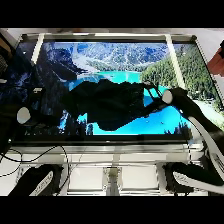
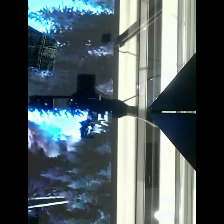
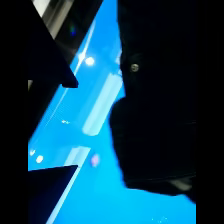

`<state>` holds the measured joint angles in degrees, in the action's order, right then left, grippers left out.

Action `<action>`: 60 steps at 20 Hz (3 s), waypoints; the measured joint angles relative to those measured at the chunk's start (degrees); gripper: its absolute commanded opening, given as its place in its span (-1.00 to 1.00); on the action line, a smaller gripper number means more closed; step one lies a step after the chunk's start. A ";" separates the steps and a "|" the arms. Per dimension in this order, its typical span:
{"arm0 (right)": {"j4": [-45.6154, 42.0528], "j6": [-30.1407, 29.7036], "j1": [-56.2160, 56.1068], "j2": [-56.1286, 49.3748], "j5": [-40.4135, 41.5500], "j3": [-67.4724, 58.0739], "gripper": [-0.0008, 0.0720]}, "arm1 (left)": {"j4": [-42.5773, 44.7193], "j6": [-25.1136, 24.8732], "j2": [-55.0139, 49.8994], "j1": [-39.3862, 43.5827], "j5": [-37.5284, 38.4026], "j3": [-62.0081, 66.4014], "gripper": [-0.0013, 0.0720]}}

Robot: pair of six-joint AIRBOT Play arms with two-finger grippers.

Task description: Fold the clothes and pants, and hang the long-sleeved shirts on hangers.

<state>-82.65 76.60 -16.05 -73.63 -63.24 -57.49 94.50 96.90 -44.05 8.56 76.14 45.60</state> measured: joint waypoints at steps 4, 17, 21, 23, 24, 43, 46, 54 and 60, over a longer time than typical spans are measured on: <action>0.48 -7.76 0.87 -12.50 -1.29 -9.51 0.57 | 0.00 0.02 -0.02 0.00 -0.02 0.00 -0.89; 16.24 -25.14 10.14 -22.67 -6.19 -13.92 0.38 | 0.00 0.00 -0.02 0.00 0.00 0.00 -0.89; 17.46 -27.32 10.16 -24.22 -9.22 -13.88 -0.91 | 0.02 0.00 0.00 0.00 0.00 0.00 -0.89; 17.68 -27.74 10.27 -24.52 -10.34 -13.88 -0.90 | 0.02 0.00 0.00 0.00 0.00 0.00 -0.89; 17.79 -27.78 10.38 -24.59 -10.84 -13.92 -0.90 | 0.02 0.02 -0.02 0.00 0.00 0.00 -0.89; 19.82 -24.68 10.82 -24.26 -12.74 -13.99 -0.90 | -10.71 2.10 -6.14 0.00 -16.76 -0.15 0.32; 21.77 -24.55 10.82 -24.26 -12.87 -13.99 -0.90 | -15.54 1.25 -15.21 -0.07 -23.80 -0.11 0.34; 23.69 -24.55 10.82 -24.26 -15.52 -13.99 -0.90 | -30.32 -7.98 -31.17 -0.09 -39.43 -0.04 0.28; 23.85 -24.55 10.82 -24.26 -15.98 -13.99 -0.90 | -37.44 -12.94 -32.83 -0.09 -46.29 0.00 0.13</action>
<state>-58.81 52.05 -5.23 -97.89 -79.22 -71.48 57.06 83.96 -76.88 8.47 29.85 45.60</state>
